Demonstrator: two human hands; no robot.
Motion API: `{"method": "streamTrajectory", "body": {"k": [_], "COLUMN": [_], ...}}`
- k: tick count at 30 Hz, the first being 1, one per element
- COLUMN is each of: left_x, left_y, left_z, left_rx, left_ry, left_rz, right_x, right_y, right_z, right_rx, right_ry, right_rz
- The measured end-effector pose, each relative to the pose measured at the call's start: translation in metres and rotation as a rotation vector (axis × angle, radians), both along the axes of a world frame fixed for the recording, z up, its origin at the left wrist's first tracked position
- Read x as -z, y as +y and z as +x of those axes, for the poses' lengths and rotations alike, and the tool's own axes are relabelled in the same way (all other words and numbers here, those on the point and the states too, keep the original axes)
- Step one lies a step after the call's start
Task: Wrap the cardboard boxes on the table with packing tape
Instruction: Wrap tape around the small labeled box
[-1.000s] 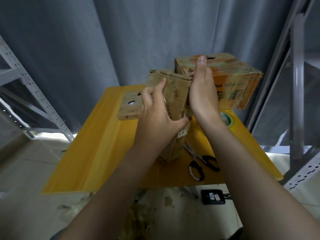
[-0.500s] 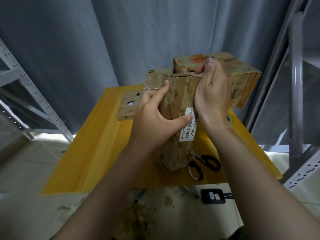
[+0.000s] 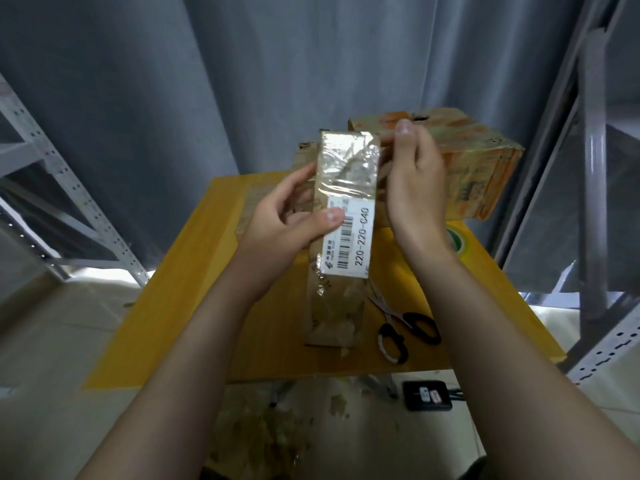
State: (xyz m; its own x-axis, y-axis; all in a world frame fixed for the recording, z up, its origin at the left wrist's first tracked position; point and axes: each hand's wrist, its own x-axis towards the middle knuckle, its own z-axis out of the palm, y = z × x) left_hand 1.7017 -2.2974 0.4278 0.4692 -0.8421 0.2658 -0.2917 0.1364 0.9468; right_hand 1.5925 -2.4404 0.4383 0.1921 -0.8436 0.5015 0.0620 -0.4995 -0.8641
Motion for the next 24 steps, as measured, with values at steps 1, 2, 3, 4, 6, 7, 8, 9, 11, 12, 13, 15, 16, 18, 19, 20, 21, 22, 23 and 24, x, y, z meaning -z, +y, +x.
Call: {"method": "streamTrajectory", "body": {"k": [1, 2, 3, 4, 6, 7, 8, 9, 11, 12, 13, 15, 16, 18, 19, 20, 21, 22, 23, 24], "left_x": [-0.001, -0.001, 0.0, 0.001, 0.003, 0.004, 0.005, 0.006, 0.007, 0.008, 0.009, 0.01, 0.01, 0.01, 0.01, 0.01, 0.01, 0.01, 0.01, 0.011], "left_y": [0.001, 0.002, 0.002, 0.002, 0.0, -0.001, -0.002, -0.003, -0.006, -0.007, -0.009, -0.013, -0.014, -0.016, -0.016, -0.015, -0.014, -0.013, -0.012, -0.011], "left_z": [0.002, 0.003, 0.002, 0.002, 0.0, -0.002, -0.004, -0.007, -0.015, -0.02, -0.025, -0.034, -0.037, -0.041, -0.041, -0.04, -0.04, -0.038, -0.037, -0.034], "left_rx": [0.02, 0.041, 0.053, 0.048, 0.006, -0.016, -0.026, -0.03, -0.06, -0.086, -0.112, -0.162, -0.184, -0.202, -0.192, -0.173, -0.15, -0.129, -0.105, -0.08], "left_ry": [0.054, 0.107, 0.149, 0.155, 0.089, 0.064, 0.049, 0.026, -0.061, -0.113, -0.163, -0.277, -0.333, -0.391, -0.389, -0.377, -0.362, -0.347, -0.327, -0.295], "left_rz": [0.011, 0.031, 0.05, 0.06, 0.04, 0.03, 0.027, 0.037, 0.091, 0.098, 0.091, 0.085, 0.087, 0.1, 0.106, 0.109, 0.107, 0.1, 0.089, 0.072], "right_x": [-0.001, -0.002, -0.003, -0.002, 0.001, 0.002, 0.003, 0.002, -0.001, -0.004, -0.006, -0.012, -0.013, -0.013, -0.013, -0.011, -0.01, -0.009, -0.008, -0.006], "right_y": [0.0, 0.001, 0.002, 0.002, 0.001, 0.001, 0.001, 0.001, 0.001, 0.003, 0.005, 0.01, 0.011, 0.013, 0.014, 0.015, 0.015, 0.014, 0.013, 0.011], "right_z": [0.002, 0.004, 0.006, 0.007, 0.009, 0.009, 0.009, 0.009, 0.011, 0.012, 0.013, 0.013, 0.013, 0.011, 0.01, 0.009, 0.008, 0.008, 0.007, 0.007], "right_rx": [-0.071, -0.141, -0.211, -0.261, -0.263, -0.237, -0.215, -0.202, -0.195, -0.205, -0.219, -0.203, -0.178, -0.132, -0.11, -0.084, -0.054, -0.016, 0.025, 0.058], "right_ry": [0.054, 0.097, 0.119, 0.123, 0.143, 0.151, 0.152, 0.157, 0.192, 0.224, 0.253, 0.257, 0.243, 0.222, 0.218, 0.212, 0.203, 0.196, 0.183, 0.157], "right_rz": [0.064, 0.128, 0.186, 0.225, 0.21, 0.183, 0.166, 0.158, 0.153, 0.159, 0.169, 0.188, 0.196, 0.192, 0.178, 0.165, 0.149, 0.135, 0.121, 0.102]}}
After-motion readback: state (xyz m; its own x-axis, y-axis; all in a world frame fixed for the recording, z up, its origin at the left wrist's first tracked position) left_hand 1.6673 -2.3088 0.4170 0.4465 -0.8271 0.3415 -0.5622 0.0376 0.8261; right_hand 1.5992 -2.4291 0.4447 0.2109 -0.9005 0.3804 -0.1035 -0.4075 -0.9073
